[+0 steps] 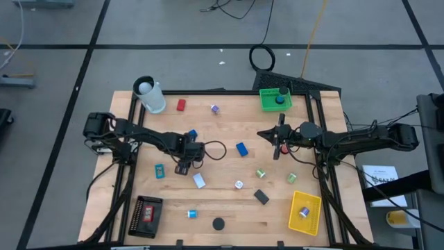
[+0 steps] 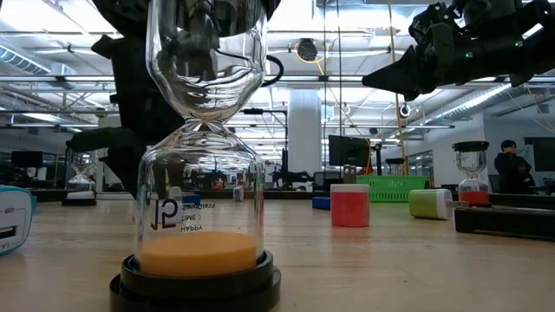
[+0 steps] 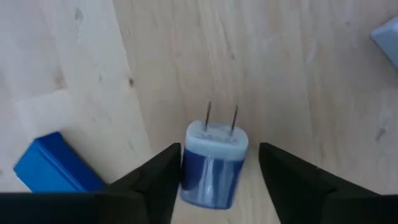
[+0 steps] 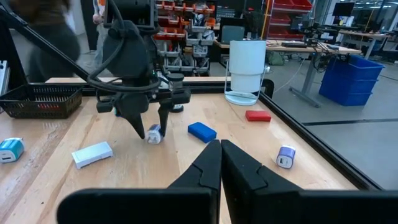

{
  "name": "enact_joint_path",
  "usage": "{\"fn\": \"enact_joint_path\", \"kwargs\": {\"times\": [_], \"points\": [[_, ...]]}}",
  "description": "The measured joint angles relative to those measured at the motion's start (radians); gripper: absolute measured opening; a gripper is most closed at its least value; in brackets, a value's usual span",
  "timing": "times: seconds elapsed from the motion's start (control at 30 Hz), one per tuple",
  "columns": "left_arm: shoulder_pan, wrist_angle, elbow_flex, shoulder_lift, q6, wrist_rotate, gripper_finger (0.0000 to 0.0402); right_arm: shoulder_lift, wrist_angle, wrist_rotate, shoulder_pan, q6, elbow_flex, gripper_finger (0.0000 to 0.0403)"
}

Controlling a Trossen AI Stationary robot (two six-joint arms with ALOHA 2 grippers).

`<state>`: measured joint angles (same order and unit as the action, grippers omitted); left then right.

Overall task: Pick & Place Office items
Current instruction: Put the bottom purple charger adapter into the yellow bin

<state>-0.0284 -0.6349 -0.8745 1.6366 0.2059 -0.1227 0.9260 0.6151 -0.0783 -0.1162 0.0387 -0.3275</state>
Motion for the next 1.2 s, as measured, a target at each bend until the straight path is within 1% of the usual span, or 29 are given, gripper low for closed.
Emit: {"fn": "enact_joint_path", "kwargs": {"times": [0.1,0.2,0.3,0.37,0.53,0.6,0.67,0.73,0.8,0.87,1.03,1.13,1.2], "points": [[0.0,-0.017,0.0,0.001,-0.04,0.004,0.0175,0.0,0.0,0.0,0.0,0.0,0.0,0.0],[0.0,-0.016,0.0,-0.001,-0.124,0.056,0.0144,0.0,0.0,0.0,0.0,0.0,0.0,0.0],[-0.003,-0.008,0.0,-0.001,-0.214,0.07,0.0138,0.0,0.0,0.0,0.0,0.0,0.0,0.0],[-0.011,-0.011,0.0,-0.001,-0.243,0.07,0.0156,0.0,0.001,0.0,0.0,0.0,0.0,0.0],[-0.022,-0.011,0.0,0.001,-0.302,0.079,0.025,0.0,0.0,0.0,0.0,0.0,0.0,0.0],[-0.025,-0.014,0.0,0.001,-0.326,0.097,0.028,0.0,0.0,0.0,0.0,0.0,0.0,0.0],[-0.031,-0.013,0.0,0.001,-0.354,0.107,0.0296,0.0,0.0,0.0,0.0,0.0,0.0,0.0],[-0.038,-0.008,0.0,0.001,-0.378,0.108,0.0297,0.0,0.0,0.0,0.0,0.0,0.0,0.0],[-0.044,-0.008,0.0,0.001,-0.394,0.098,0.0285,0.0,0.0,0.0,0.0,0.0,0.0,0.0],[-0.047,-0.01,0.0,0.001,-0.399,0.085,0.0261,0.0,0.0,0.0,0.0,0.0,0.0,0.0],[-0.055,-0.012,0.0,0.0,-0.393,0.035,0.0183,0.0,0.0,0.0,0.0,0.0,0.0,0.0],[-0.065,-0.018,0.0,0.0,-0.364,-0.003,0.0136,0.0,0.0,0.0,0.0,0.0,0.0,0.0],[-0.078,-0.018,0.0,0.0,-0.345,-0.051,0.013,0.0,-0.001,0.0,0.0,0.0,0.0,0.0]]}}
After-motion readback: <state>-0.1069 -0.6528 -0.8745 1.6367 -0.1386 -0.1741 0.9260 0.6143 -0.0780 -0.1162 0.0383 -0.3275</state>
